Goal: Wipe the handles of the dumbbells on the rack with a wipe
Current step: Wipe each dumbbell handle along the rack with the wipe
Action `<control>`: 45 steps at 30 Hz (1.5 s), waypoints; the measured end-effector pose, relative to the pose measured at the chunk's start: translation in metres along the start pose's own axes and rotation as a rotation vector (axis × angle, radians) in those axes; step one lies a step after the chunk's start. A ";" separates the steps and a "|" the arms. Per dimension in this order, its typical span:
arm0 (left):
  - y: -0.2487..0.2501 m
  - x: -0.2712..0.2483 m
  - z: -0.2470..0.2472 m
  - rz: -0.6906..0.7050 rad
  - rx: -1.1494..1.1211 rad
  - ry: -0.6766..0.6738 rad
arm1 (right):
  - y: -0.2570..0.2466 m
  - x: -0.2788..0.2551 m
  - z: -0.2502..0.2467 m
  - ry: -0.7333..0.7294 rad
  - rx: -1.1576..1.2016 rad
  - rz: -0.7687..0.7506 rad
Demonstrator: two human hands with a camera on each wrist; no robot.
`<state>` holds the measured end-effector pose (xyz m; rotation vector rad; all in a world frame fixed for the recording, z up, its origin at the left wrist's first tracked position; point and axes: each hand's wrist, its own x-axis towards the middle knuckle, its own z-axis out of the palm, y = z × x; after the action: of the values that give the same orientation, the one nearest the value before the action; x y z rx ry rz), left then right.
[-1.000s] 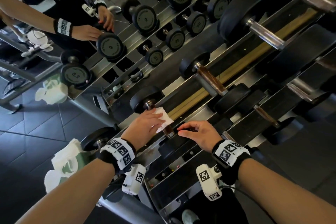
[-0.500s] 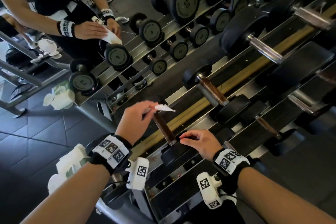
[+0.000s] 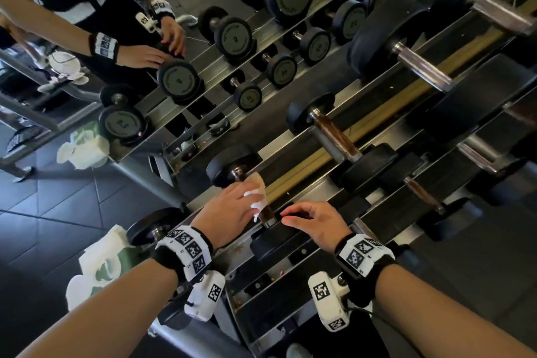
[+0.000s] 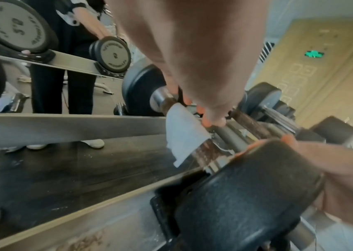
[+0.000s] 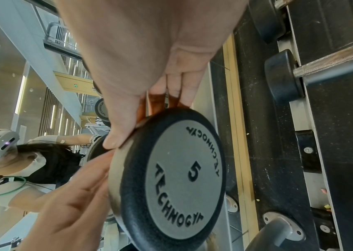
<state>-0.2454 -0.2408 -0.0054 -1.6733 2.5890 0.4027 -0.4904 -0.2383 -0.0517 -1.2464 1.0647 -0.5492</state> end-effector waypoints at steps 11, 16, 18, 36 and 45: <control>0.002 0.006 0.015 0.089 0.107 -0.140 | 0.004 0.004 -0.003 -0.012 -0.065 -0.019; -0.018 0.014 -0.001 0.136 0.223 -0.221 | 0.007 0.005 -0.004 -0.023 -0.059 -0.015; -0.024 0.024 -0.007 0.054 0.207 -0.180 | 0.008 0.005 -0.004 -0.024 -0.070 -0.018; 0.007 -0.014 0.017 0.032 0.102 -0.173 | 0.007 0.004 -0.002 -0.022 -0.034 -0.028; 0.030 0.006 0.037 -0.356 -0.528 -0.118 | 0.007 0.007 -0.004 -0.032 0.065 -0.024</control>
<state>-0.2791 -0.2254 -0.0364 -2.1219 2.1493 1.1942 -0.4922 -0.2439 -0.0608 -1.2085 0.9993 -0.5760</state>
